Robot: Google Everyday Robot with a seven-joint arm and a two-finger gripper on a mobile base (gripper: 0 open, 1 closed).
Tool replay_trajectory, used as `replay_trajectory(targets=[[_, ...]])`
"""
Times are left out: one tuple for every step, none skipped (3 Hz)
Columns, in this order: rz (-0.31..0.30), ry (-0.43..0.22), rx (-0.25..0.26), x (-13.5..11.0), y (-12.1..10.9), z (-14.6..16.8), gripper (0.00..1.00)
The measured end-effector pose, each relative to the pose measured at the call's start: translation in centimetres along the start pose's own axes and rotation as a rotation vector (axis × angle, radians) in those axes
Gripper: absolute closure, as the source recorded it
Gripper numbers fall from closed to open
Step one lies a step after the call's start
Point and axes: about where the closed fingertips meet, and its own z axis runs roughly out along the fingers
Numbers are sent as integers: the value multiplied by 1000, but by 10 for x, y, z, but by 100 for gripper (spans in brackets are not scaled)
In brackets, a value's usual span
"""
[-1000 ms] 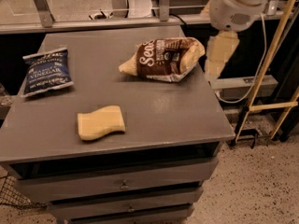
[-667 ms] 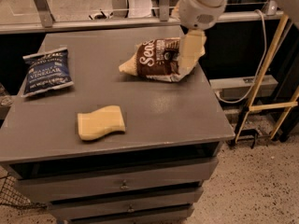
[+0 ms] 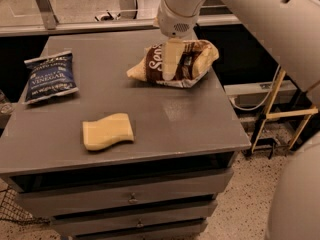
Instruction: Move brown chip bag near blue chip bag
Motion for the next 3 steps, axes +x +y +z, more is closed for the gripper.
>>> replay_trajectory(targets=[[6,-3,-31,-5,-11,27,0],[38,5,-61,3,-18,51,18],[54,-6,-85,7,-21,65,41]])
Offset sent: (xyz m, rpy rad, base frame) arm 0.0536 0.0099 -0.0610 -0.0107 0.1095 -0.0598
